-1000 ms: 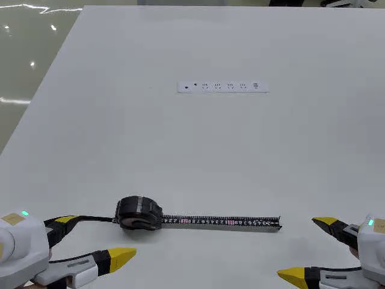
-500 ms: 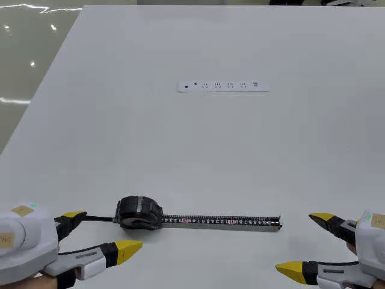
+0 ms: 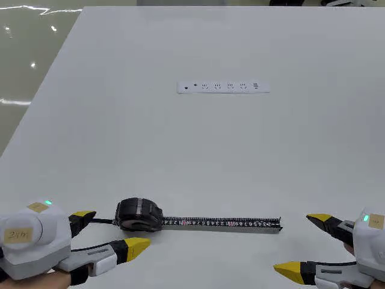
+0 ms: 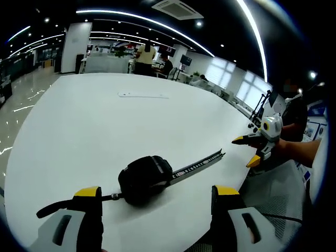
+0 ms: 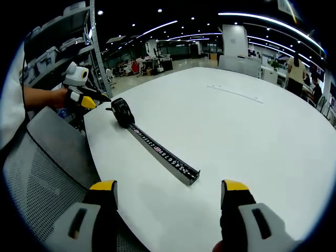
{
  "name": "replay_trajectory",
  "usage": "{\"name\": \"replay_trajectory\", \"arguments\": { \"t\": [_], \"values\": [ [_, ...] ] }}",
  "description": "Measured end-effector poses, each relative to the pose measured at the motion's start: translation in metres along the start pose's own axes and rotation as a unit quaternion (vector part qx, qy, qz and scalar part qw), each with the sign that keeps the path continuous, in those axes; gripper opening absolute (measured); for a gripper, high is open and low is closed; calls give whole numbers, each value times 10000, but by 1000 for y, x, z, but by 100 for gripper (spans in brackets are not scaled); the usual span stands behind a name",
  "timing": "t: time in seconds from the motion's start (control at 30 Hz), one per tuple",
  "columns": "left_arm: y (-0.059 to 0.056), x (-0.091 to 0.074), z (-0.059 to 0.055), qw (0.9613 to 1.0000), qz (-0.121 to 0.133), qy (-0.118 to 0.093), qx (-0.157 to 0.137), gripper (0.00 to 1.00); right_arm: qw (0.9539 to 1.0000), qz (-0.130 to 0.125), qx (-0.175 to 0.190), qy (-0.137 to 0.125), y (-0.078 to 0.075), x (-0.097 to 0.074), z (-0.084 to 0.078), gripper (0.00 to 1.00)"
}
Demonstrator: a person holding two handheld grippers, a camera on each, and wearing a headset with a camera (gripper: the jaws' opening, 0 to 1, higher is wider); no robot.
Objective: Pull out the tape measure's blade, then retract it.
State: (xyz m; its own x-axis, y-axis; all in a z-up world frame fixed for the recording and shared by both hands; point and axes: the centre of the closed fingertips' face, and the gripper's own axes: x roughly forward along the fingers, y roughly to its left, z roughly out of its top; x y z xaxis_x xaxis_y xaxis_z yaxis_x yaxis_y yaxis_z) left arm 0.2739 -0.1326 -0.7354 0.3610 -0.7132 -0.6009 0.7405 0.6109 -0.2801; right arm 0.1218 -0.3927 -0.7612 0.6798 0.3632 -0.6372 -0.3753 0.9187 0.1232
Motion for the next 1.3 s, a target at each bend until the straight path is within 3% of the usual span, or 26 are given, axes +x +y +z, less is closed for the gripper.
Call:
{"name": "replay_trajectory", "arguments": {
  "t": [0.47,0.6,0.77,1.3],
  "values": [
    [-6,17,6,9998,12,156,-101,80,10000,26,12,-16,-2,4,-1,81],
    [-6,23,3,9995,42,287,-77,75,10000,38,12,-24,-2,5,-1,81],
    [-2,31,1,9993,116,301,-171,75,10000,42,12,-48,-3,7,1,81],
    [-2,41,-6,9980,219,353,-486,76,9999,102,-36,-55,-3,11,3,81]
  ]
}}
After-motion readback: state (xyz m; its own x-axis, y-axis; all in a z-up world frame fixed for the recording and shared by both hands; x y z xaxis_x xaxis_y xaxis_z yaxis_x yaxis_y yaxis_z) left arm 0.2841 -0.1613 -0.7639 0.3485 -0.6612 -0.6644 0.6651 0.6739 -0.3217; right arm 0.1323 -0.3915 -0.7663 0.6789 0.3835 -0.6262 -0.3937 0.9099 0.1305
